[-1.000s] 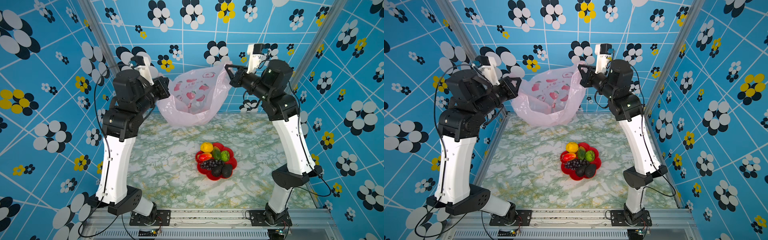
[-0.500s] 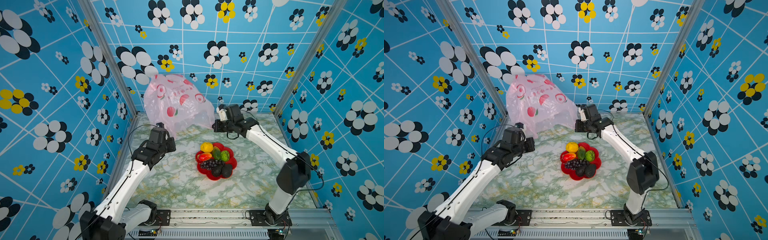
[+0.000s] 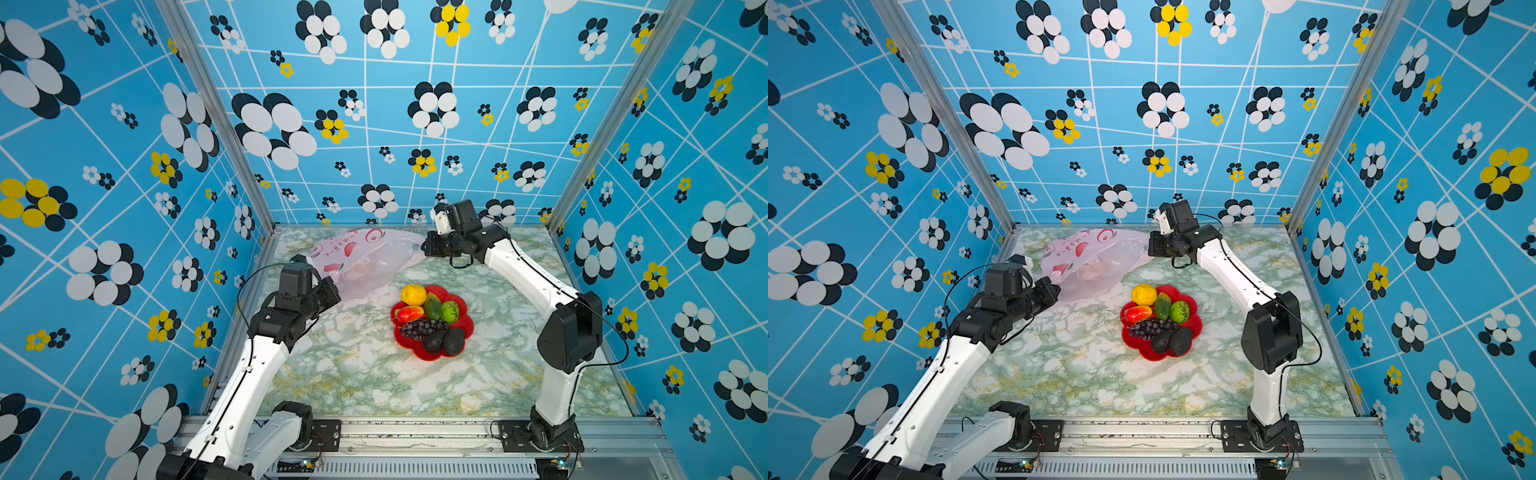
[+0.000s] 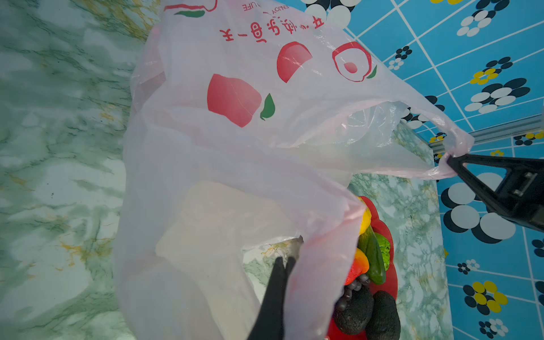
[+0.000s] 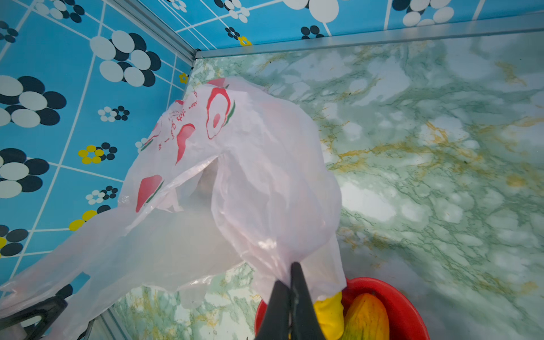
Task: Place the fruits into the plastic bag
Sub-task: Shake the plastic bag at the top-center of the table, then pick up the fruit from the plate.
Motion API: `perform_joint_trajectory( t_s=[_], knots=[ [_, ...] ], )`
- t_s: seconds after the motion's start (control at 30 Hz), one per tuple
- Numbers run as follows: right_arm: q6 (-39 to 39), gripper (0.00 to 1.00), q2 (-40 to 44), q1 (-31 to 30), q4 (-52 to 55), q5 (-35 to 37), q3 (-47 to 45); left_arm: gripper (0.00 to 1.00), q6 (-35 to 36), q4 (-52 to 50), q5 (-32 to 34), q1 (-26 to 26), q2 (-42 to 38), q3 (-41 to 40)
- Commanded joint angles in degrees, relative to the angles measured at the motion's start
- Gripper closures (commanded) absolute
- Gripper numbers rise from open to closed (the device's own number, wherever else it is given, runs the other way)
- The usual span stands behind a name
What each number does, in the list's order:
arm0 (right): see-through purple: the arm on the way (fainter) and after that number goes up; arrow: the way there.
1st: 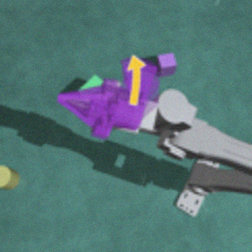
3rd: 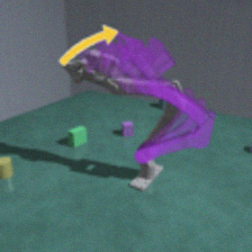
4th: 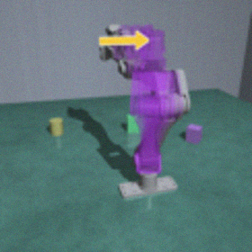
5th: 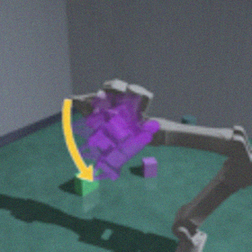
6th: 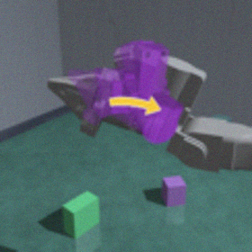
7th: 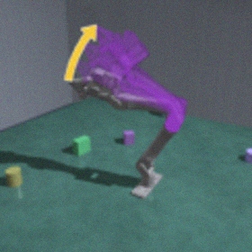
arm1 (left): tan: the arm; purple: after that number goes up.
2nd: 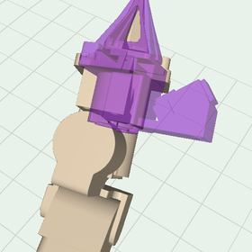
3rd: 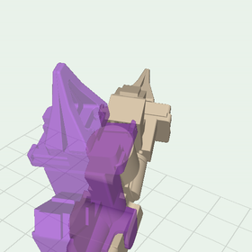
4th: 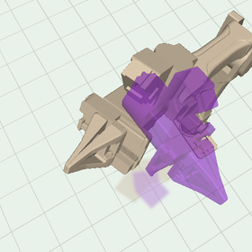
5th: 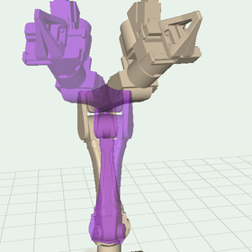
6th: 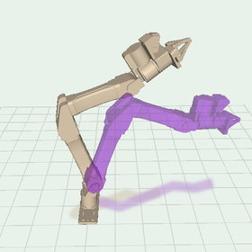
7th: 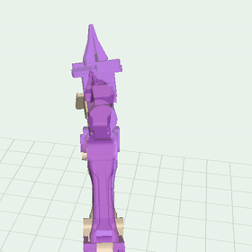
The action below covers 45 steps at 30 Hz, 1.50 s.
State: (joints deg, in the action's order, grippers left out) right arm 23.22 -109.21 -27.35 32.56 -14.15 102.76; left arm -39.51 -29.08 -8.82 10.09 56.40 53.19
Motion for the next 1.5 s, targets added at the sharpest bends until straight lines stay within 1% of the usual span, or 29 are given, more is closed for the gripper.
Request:
perform_joint_trajectory(
  t_s=[0.0,0.03,0.17,0.23,0.3,0.33,0.4,0.47,0.63,0.73,0.8,0.87,0.9,1.0,1.17,1.33,1.47],
  knots=[
    [0.3,1.00,1.0,1.1,0.1,-1.6,-2.2,1.00,-3.1,1.9,-1.5,0.0,-1.7,-1.2],
    [0.2,0.98,1.1,1.5,0.2,-1.8,-2.4,1.00,-3.9,2.4,-1.5,0.1,-2.1,-1.7],
    [0.0,0.74,2.2,3.4,2.3,-3.8,-2.3,1.00,-6.2,3.9,-1.3,0.7,-3.3,-3.1],
    [-0.6,0.59,3.6,4.2,3.8,-4.6,-2.6,1.00,-6.5,3.9,-1.4,1.0,-3.1,-3.1],
    [-1.4,0.40,6.1,4.8,5.7,-4.6,-3.3,1.00,-6.8,4.1,-1.5,1.3,-2.8,-3.0],
    [-1.7,0.34,7.5,5.0,6.4,-4.5,-3.8,1.00,-6.9,4.4,-1.6,1.4,-2.7,-3.0],
    [-2.5,0.24,11.1,5.5,8.4,-3.8,-5.1,1.00,-7.1,4.8,-1.6,1.8,-2.2,-2.9],
    [-3.1,0.18,14.6,6.1,11.0,-2.5,-5.9,1.00,-7.1,5.0,-1.8,2.1,-1.7,-2.5],
    [-3.8,0.15,22.7,6.4,21.7,1.8,-7.0,1.00,-5.8,3.7,-2.0,2.8,-0.6,-0.9],
    [-4.0,0.14,26.1,6.3,30.3,2.3,-8.6,1.00,-5.7,3.5,-2.2,3.0,-0.4,-0.3],
    [-3.5,0.14,28.0,6.3,35.7,1.4,-10.5,1.00,-5.5,3.3,-2.3,3.1,-0.3,0.2],
    [-2.7,0.10,30.4,6.2,38.4,0.3,-15.6,1.00,-5.0,2.8,-2.5,3.1,-0.1,0.9],
    [-2.0,0.08,32.1,6.1,38.8,-0.1,-17.4,1.00,-4.6,2.2,-2.5,3.2,0.1,1.3],
    [0.4,0.05,37.7,5.9,36.8,-2.4,-23.7,0.99,-3.6,0.9,-2.7,3.2,0.0,2.2],
    [4.9,0.04,42.3,5.0,31.8,-6.2,-32.5,0.98,-3.4,0.3,-3.3,3.1,-0.2,2.1],
    [8.2,0.02,43.0,2.2,26.7,-5.9,-37.0,0.98,-3.8,0.1,-3.3,3.3,-0.9,1.6],
    [9.0,0.02,40.4,0.4,24.2,-4.0,-37.6,0.98,-3.9,-0.8,-3.1,3.2,-2.1,1.4]
  ],
)
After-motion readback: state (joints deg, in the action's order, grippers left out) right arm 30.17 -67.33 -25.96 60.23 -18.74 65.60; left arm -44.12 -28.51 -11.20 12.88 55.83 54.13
